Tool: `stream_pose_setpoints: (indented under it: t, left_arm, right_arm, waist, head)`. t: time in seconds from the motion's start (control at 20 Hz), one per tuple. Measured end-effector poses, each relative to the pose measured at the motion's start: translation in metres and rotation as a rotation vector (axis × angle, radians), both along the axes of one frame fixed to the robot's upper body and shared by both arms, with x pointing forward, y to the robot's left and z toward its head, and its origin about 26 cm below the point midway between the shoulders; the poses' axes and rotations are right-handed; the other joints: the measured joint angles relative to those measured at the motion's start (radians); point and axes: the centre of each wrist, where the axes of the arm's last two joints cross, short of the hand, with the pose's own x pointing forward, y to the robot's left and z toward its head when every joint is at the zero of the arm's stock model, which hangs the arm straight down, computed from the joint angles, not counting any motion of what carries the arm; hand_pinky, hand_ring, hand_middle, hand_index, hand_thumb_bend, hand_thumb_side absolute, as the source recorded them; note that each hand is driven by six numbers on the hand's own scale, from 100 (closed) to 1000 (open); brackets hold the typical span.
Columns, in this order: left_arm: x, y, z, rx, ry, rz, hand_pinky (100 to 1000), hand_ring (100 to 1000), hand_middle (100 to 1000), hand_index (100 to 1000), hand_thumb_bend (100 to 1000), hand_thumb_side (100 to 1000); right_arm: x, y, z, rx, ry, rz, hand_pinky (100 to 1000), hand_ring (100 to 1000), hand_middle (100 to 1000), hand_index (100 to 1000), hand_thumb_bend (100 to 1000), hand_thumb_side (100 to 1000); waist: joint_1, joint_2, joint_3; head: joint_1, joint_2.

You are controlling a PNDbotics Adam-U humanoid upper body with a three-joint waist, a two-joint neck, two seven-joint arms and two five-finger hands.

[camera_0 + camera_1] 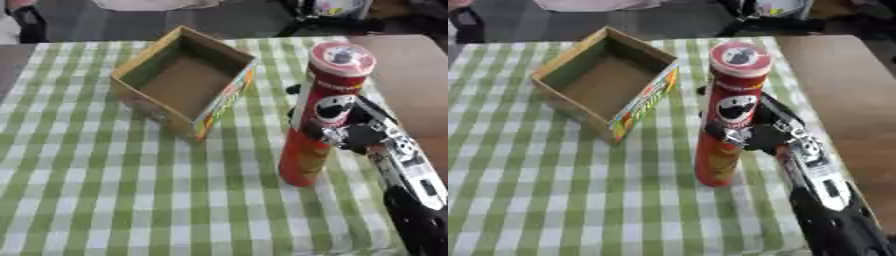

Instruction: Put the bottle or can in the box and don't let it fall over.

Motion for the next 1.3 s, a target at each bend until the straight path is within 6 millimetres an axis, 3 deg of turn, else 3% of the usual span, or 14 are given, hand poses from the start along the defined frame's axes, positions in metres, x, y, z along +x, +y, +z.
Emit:
stream_pose_setpoints:
  t: [0.55, 1.3]
  left_arm:
    - [0.0, 0.0, 0.0, 0.0, -0.001, 0.0, 1000, 1000, 1000, 780, 186, 766]
    - [0.0, 0.0, 0.0, 0.002, -0.004, -0.002, 1000, 1000, 1000, 779, 184, 766]
  right_arm:
    - [0.016, 0.001, 0.03, -0.015, -0.109, -0.003, 255, 407, 771, 287, 376, 100]
    - [0.075, 0.027, 0.103, 0.019, -0.181, 0.036, 256, 401, 738, 283, 372, 100]
  waist:
    - [0.0, 0.0, 0.001]
    - [-0.003, -0.001, 0.016]
  head:
    - [-0.001, -0.005]
    - [-0.018, -0.009]
